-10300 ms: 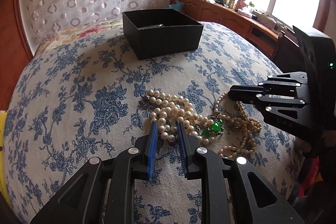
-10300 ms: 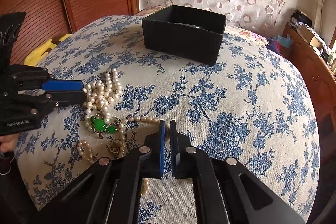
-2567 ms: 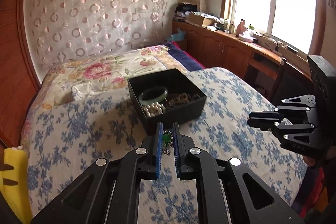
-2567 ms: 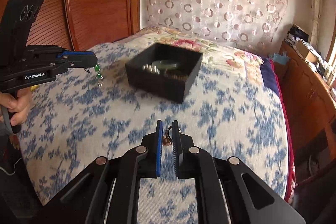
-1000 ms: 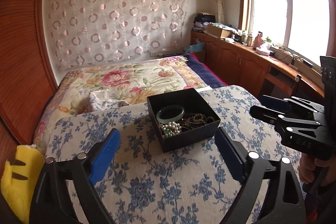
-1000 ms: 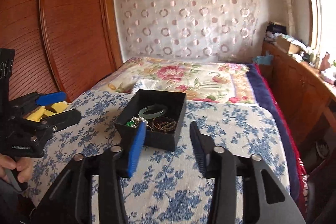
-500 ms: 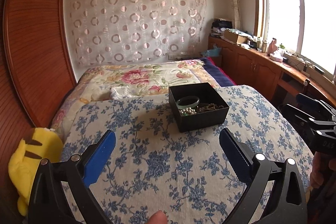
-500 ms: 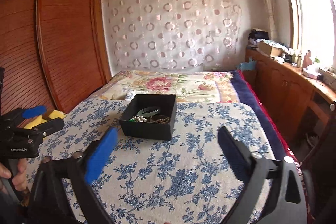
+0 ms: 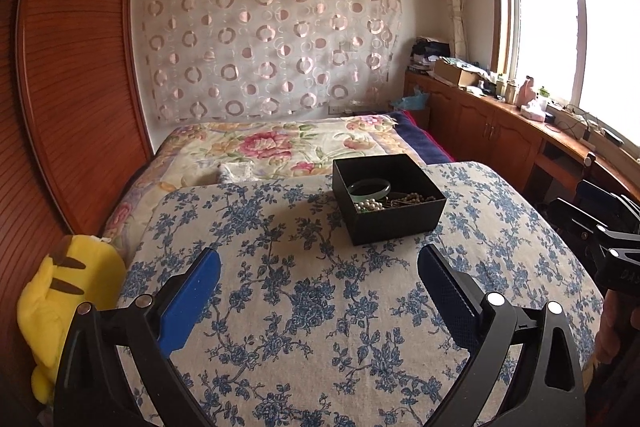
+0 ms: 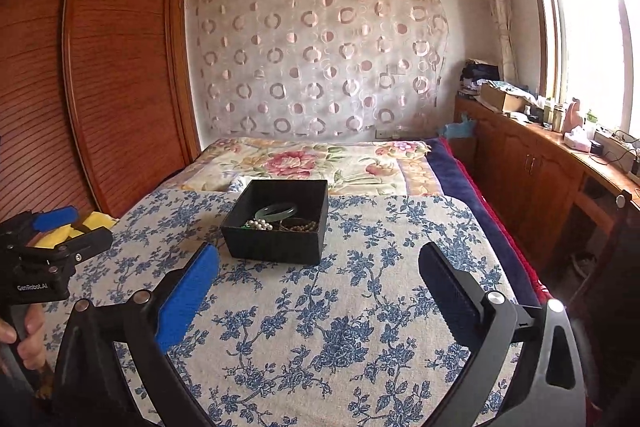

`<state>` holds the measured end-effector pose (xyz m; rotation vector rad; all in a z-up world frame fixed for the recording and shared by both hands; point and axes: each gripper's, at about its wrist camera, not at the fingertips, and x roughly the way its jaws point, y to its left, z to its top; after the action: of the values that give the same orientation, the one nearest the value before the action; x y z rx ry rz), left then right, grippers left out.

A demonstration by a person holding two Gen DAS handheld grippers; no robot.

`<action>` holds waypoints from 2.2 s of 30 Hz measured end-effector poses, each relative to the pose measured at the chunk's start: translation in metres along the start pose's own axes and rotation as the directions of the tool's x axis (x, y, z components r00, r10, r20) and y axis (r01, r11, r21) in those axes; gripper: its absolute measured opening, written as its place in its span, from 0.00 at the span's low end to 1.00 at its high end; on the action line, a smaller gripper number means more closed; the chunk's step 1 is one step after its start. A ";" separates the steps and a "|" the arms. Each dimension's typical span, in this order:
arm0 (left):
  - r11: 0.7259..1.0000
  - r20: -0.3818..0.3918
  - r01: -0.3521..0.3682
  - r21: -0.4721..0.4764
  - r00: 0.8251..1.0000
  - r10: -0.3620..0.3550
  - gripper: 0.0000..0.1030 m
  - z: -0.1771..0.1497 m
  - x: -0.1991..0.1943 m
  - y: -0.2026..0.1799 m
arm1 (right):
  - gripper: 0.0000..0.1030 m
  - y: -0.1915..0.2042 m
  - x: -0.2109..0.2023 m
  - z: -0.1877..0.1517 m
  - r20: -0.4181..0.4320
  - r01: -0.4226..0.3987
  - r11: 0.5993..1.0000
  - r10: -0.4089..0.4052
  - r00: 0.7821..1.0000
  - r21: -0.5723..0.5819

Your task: Organize jewelry

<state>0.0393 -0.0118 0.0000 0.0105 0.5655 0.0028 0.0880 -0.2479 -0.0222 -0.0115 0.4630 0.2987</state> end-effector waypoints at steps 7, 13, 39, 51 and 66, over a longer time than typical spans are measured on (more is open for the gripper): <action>1.000 0.000 0.001 -0.002 1.000 -0.001 0.93 0.000 0.000 0.001 | 0.98 -0.001 0.002 -0.001 -0.001 0.008 1.000 -0.008 1.000 0.005; 1.000 0.001 0.000 0.000 1.000 0.000 0.93 -0.001 -0.001 0.001 | 0.98 -0.002 0.001 -0.003 0.000 0.010 1.000 -0.010 1.000 0.005; 1.000 0.026 0.011 -0.014 1.000 -0.011 0.93 0.001 -0.007 0.003 | 0.98 -0.005 -0.001 -0.001 0.008 0.019 1.000 -0.019 1.000 0.016; 1.000 0.026 0.010 -0.013 1.000 -0.010 0.93 0.001 -0.007 0.003 | 0.98 -0.005 -0.002 0.000 0.009 0.017 1.000 -0.018 1.000 0.017; 1.000 0.024 0.012 -0.010 1.000 -0.012 0.93 -0.001 -0.007 0.002 | 0.98 0.001 -0.005 0.004 0.011 0.014 1.000 -0.014 1.000 0.014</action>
<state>0.0327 -0.0097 0.0035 -0.0026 0.5419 -0.0065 0.0851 -0.2479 -0.0166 0.0007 0.4543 0.2818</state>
